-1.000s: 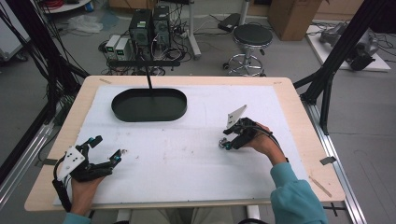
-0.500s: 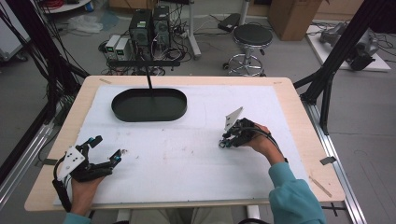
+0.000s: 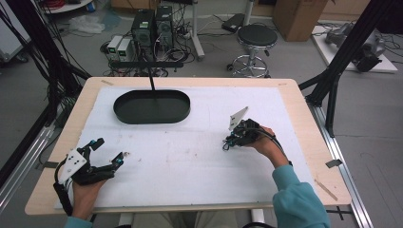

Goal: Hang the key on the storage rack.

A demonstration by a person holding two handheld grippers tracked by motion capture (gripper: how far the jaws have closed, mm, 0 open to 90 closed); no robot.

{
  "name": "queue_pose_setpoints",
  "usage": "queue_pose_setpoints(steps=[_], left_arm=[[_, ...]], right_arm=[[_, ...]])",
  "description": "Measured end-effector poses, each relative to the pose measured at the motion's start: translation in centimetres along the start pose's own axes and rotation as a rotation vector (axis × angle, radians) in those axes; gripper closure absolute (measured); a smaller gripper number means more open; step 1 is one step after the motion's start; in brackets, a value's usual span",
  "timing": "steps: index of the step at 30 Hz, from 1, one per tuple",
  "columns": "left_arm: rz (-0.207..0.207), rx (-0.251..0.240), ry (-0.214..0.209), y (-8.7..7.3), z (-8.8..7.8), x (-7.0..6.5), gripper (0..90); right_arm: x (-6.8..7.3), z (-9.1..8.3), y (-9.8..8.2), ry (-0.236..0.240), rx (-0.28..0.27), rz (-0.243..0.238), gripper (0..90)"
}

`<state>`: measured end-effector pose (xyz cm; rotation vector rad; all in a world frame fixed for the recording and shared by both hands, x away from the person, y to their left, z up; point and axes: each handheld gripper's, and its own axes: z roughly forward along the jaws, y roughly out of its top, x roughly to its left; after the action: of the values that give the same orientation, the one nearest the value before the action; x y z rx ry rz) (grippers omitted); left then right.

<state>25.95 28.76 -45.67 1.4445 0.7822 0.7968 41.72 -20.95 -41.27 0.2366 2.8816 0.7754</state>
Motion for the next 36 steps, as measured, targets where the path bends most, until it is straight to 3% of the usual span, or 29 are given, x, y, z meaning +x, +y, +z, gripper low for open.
queue_pose_setpoints(steps=[6,19,21,22,23,24,27,28,31,32,33,35,36], left_arm=[[0.002,0.0,0.0,0.0,0.0,0.0,10.7],[0.002,0.007,0.005,0.0,0.1,0.0,10.7],[0.002,0.013,0.007,0.1,0.1,0.0,10.7],[0.004,0.018,0.008,0.1,0.1,0.0,10.7],[0.002,0.022,0.007,0.1,0.2,0.0,10.7],[0.001,0.029,0.007,0.2,0.3,0.0,10.7],[-0.004,0.049,-0.007,0.3,0.5,0.0,10.7],[-0.011,0.051,-0.014,0.4,0.5,0.0,10.7],[-0.014,0.047,-0.054,1.2,0.9,-0.1,10.7],[-0.018,0.049,-0.073,1.5,1.1,-0.1,10.8],[-0.037,0.047,-0.099,1.9,1.3,0.0,10.8],[-0.075,0.039,-0.134,2.8,1.8,0.1,10.9],[-0.075,0.044,-0.15,3.3,2.1,0.2,10.9]], right_arm=[[-0.1,0.0,0.0,0.001,-0.001,0.011,86.0],[-0.5,-0.2,-0.1,0.016,-0.042,0.171,89.3],[-0.6,-0.4,-0.2,0.034,-0.075,0.206,89.3],[-0.6,-0.7,-0.3,0.048,-0.118,0.23,89.3],[-0.6,-0.7,-0.3,0.048,-0.118,0.23,89.3],[-0.6,-1.1,-0.3,0.052,-0.164,0.241,89.3],[-0.5,-1.5,-0.2,0.056,-0.208,0.247,89.3],[-0.3,-1.8,-0.1,0.068,-0.259,0.249,89.3],[-0.1,-2.2,0.2,0.075,-0.288,0.245,89.3],[0.1,-2.5,0.5,0.08,-0.334,0.233,89.3],[0.1,-2.5,0.5,0.08,-0.334,0.233,89.3],[0.3,-2.9,1.0,0.086,-0.382,0.222,89.3],[0.4,-3.2,1.2,0.084,-0.409,0.213,89.3]])
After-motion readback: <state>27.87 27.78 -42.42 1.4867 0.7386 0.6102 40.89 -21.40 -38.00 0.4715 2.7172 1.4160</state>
